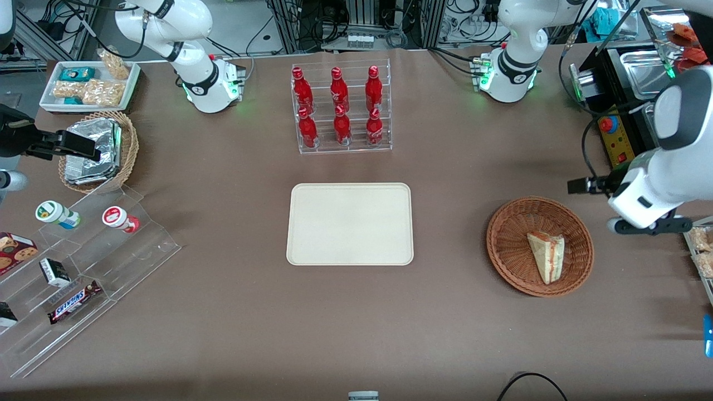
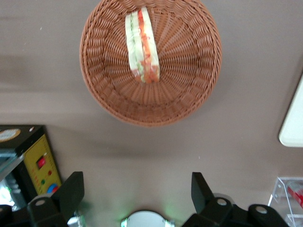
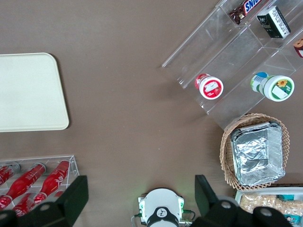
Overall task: Place sandwich from basket to tray
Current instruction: 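Move the left gripper down over the sandwich in the wicker basket, then lower the left gripper around the wrapped sandwich and close it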
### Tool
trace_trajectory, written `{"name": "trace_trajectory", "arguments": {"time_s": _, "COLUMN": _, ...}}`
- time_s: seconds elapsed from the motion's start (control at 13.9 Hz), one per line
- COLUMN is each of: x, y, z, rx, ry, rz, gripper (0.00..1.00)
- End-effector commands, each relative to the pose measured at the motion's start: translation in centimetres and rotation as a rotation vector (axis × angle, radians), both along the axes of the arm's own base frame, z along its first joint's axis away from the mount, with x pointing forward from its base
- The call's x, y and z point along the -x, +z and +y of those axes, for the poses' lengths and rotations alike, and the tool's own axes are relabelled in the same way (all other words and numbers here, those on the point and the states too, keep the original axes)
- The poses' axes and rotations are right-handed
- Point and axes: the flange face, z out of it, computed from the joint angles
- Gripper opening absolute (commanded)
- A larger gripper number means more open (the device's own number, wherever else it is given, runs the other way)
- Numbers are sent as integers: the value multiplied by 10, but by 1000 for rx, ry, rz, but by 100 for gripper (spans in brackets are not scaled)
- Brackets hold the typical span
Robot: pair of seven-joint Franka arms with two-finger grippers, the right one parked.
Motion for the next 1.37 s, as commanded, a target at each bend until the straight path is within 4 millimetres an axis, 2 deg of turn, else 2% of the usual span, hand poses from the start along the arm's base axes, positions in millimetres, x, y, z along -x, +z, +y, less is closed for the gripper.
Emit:
{"name": "trace_trajectory", "arguments": {"time_s": 0.0, "x": 8, "y": -33, "z": -6, "rx": 5, "ry": -12, "rz": -27, "gripper": 100}}
{"name": "trace_trajectory", "arguments": {"time_s": 0.14, "x": 12, "y": -70, "z": -3, "rx": 6, "ry": 2, "rz": -62, "gripper": 100}}
{"name": "trace_trajectory", "arguments": {"time_s": 0.29, "x": 11, "y": -95, "z": 3, "rx": 12, "ry": 18, "rz": -85, "gripper": 100}}
{"name": "trace_trajectory", "arguments": {"time_s": 0.36, "x": 11, "y": -115, "z": 14, "rx": 16, "ry": 36, "rz": -102, "gripper": 100}}
{"name": "trace_trajectory", "arguments": {"time_s": 0.58, "x": 7, "y": -159, "z": 33, "rx": 32, "ry": 75, "rz": -140, "gripper": 100}}
{"name": "trace_trajectory", "arguments": {"time_s": 0.65, "x": 3, "y": -170, "z": 46, "rx": 38, "ry": 108, "rz": -147, "gripper": 100}}
{"name": "trace_trajectory", "arguments": {"time_s": 0.79, "x": -5, "y": -192, "z": 51, "rx": 92, "ry": 186, "rz": -175, "gripper": 100}}
{"name": "trace_trajectory", "arguments": {"time_s": 0.94, "x": -11, "y": -202, "z": 49, "rx": 134, "ry": 233, "rz": -188, "gripper": 100}}
{"name": "trace_trajectory", "arguments": {"time_s": 1.29, "x": -13, "y": -198, "z": 45, "rx": 139, "ry": 285, "rz": -197, "gripper": 100}}
